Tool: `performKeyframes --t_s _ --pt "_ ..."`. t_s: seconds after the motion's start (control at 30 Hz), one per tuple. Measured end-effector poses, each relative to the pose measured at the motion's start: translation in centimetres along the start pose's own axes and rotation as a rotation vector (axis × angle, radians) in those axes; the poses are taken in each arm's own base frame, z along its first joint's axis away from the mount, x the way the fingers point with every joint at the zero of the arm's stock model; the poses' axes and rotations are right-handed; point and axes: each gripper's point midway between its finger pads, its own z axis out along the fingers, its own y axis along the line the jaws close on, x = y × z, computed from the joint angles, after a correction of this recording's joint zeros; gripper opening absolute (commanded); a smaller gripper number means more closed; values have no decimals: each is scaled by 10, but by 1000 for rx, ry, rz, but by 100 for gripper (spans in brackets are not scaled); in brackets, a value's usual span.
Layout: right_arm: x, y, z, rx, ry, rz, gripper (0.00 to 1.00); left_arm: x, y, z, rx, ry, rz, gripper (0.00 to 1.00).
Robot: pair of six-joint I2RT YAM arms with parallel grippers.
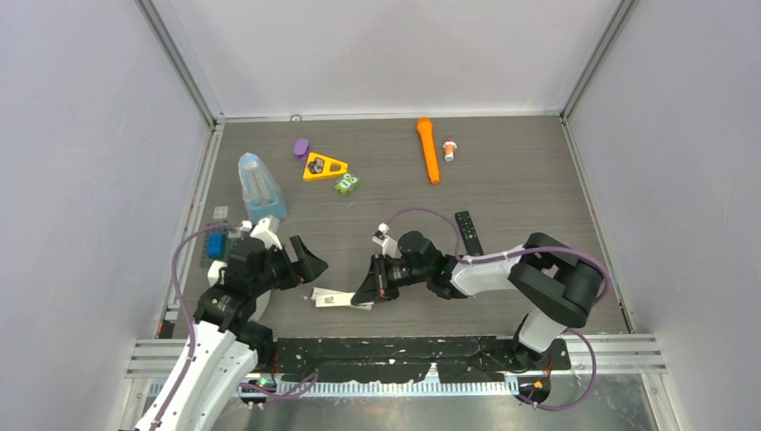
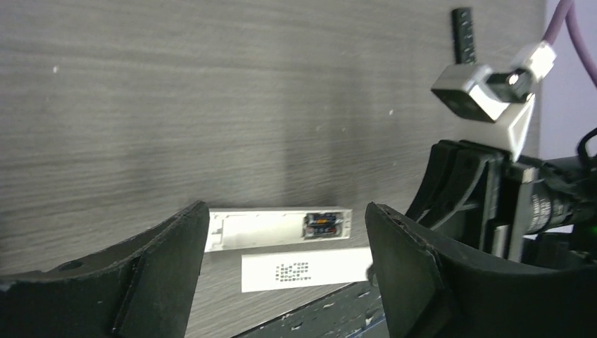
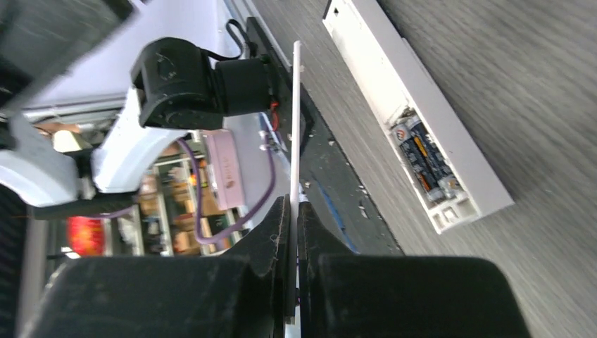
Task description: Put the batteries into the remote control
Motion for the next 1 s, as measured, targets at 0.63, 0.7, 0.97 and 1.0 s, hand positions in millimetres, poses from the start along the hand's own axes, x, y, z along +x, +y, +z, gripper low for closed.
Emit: performKeyframes --t_s 0.63,0.7,0.97,1.0 --pt "-23 -11 23 -70 -31 324 5 48 39 13 -82 78 -87 71" --pt "-26 -10 23 -70 -38 329 5 53 43 14 -93 90 -103 69" --pt "-28 -15 25 -32 -30 339 5 59 52 17 -129 92 -134 64" --pt "-27 -17 25 -25 -27 342 5 60 53 18 -132 94 -138 63"
